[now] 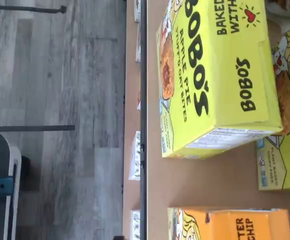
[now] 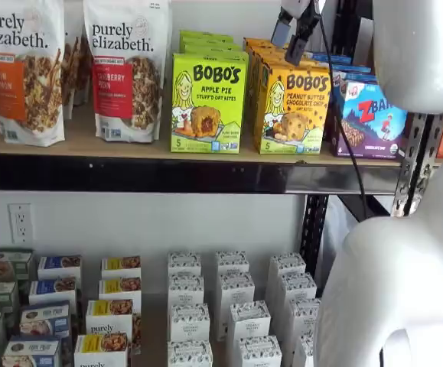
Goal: Pick up the orange box on the top shelf, the fifth box from the left
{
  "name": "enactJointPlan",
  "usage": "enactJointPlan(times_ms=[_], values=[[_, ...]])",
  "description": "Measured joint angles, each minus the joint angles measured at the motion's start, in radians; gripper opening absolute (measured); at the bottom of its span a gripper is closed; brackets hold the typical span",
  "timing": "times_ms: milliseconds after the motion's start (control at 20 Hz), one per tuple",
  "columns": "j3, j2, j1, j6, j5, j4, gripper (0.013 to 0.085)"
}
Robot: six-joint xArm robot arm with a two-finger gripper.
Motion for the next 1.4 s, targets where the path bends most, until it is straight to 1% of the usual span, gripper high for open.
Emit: enactJointPlan(times_ms=[100, 400, 550, 700, 950, 1250, 1400], values=[[0.005, -0.002, 0.011, 0.000, -0.022, -0.028, 0.0850], [-0.004, 0.012, 0.021, 0.004, -0.047, -0.046, 0.0850], [0.004, 0.011, 0.035, 0.008, -0.071, -0.071, 0.0850], [0.023, 0.005, 0.053, 0.013, -0.100, -0.113, 0.0850], [0.050, 0.000, 0.079, 0.017, -0.122, -0.185, 0.0850], [0.052, 0.011, 0.080, 0.017, -0.111, -0.190, 0.0850], [0.054, 0.018, 0.085, 0.016, -0.108, -0.208, 0.0850]])
